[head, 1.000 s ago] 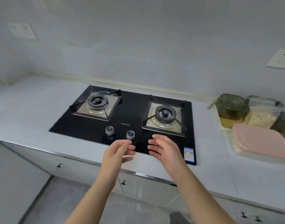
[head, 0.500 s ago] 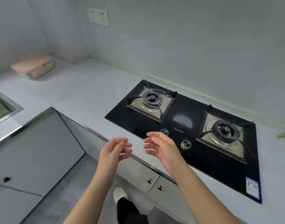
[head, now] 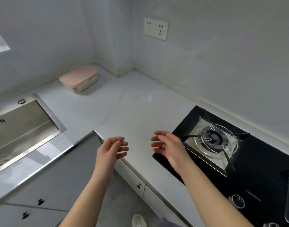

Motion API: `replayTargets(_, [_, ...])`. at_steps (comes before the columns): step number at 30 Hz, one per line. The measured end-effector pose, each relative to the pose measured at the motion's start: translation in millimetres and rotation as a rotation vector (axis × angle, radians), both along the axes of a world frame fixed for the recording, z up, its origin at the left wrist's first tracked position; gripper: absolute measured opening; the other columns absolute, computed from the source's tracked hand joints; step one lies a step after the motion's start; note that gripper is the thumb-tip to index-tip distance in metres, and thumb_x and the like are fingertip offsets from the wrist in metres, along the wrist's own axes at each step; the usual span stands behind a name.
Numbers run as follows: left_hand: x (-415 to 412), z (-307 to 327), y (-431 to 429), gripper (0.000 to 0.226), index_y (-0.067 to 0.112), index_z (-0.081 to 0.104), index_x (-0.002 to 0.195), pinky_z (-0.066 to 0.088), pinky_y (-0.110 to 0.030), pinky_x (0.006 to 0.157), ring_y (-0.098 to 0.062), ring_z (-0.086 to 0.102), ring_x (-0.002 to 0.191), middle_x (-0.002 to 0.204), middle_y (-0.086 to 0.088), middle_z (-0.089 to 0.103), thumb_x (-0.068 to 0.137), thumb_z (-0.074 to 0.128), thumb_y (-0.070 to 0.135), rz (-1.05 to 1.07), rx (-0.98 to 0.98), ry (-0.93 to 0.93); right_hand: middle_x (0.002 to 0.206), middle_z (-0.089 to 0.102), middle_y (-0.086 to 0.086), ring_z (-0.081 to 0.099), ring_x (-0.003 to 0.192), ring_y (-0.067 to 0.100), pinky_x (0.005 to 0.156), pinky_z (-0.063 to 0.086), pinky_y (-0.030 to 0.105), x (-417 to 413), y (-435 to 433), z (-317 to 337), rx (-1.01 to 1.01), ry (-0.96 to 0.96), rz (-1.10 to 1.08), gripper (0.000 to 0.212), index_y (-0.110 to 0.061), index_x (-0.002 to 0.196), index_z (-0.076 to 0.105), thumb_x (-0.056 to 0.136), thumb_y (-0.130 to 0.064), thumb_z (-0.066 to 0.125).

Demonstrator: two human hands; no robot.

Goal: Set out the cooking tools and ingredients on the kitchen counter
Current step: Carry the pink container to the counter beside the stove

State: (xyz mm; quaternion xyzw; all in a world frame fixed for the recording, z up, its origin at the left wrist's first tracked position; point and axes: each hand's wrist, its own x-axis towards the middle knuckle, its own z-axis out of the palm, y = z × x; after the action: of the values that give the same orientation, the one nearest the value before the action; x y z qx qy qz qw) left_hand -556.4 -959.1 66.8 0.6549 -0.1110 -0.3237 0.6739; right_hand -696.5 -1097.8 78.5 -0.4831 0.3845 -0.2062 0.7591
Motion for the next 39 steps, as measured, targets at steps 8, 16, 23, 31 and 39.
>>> replayTargets(8, [141, -12, -21, 0.019, 0.007, 0.064, 0.098, 0.053, -0.037, 0.077, -0.022, 0.064, 0.082, 0.090, -0.010, 0.067, 0.097, 0.045, 0.003, 0.162, 0.004, 0.041, 0.090, 0.070, 0.007, 0.066, 0.080, 0.020, 0.074, 0.052, 0.033, 140, -44, 13, -0.057, 0.028, 0.094, 0.021, -0.011, 0.101, 0.064, 0.098, -0.007, 0.044])
replayTargets(16, [350, -46, -70, 0.020, 0.010, 0.064, 0.094, 0.053, -0.036, 0.077, -0.023, 0.060, 0.093, 0.096, -0.009, 0.065, 0.092, 0.046, 0.001, 0.173, 0.164, -0.097, 0.089, 0.068, 0.006, 0.064, 0.074, 0.020, 0.072, 0.051, 0.031, 332, -78, 9, -0.046, 0.118, 0.136, 0.019, -0.013, 0.098, 0.062, 0.097, -0.007, 0.044])
replayTargets(23, [536, -55, -127, 0.032, 0.020, 0.066, 0.108, 0.042, -0.026, 0.062, -0.019, 0.055, 0.072, 0.115, -0.011, 0.059, 0.083, 0.049, 0.008, 0.150, 0.394, -0.339, 0.092, 0.068, 0.005, 0.065, 0.077, 0.020, 0.069, 0.052, 0.029, 469, -96, -20, -0.011, 0.341, 0.236, 0.016, -0.015, 0.097, 0.059, 0.095, -0.011, 0.044])
replayTargets(31, [615, -81, -175, 0.063, 0.011, 0.041, 0.142, 0.041, -0.043, 0.102, -0.038, 0.047, 0.123, 0.138, -0.019, 0.046, 0.083, 0.057, 0.020, -0.051, 0.723, -0.474, 0.114, 0.059, 0.005, 0.060, 0.105, 0.022, 0.086, 0.051, 0.038, 542, -108, -49, 0.104, 0.405, 0.238, 0.026, -0.017, 0.121, 0.055, 0.095, -0.016, 0.052])
replayTargets(39, [546, -73, -154, 0.029, 0.009, 0.058, 0.070, 0.048, -0.035, 0.058, -0.030, 0.062, 0.065, 0.064, -0.004, 0.064, 0.086, 0.043, 0.028, -0.181, 0.781, -0.727, 0.114, 0.065, 0.007, 0.058, 0.094, 0.021, 0.089, 0.051, 0.041, 540, -147, -80, -0.127, 0.517, -0.146, 0.026, -0.014, 0.112, 0.060, 0.088, -0.006, 0.053])
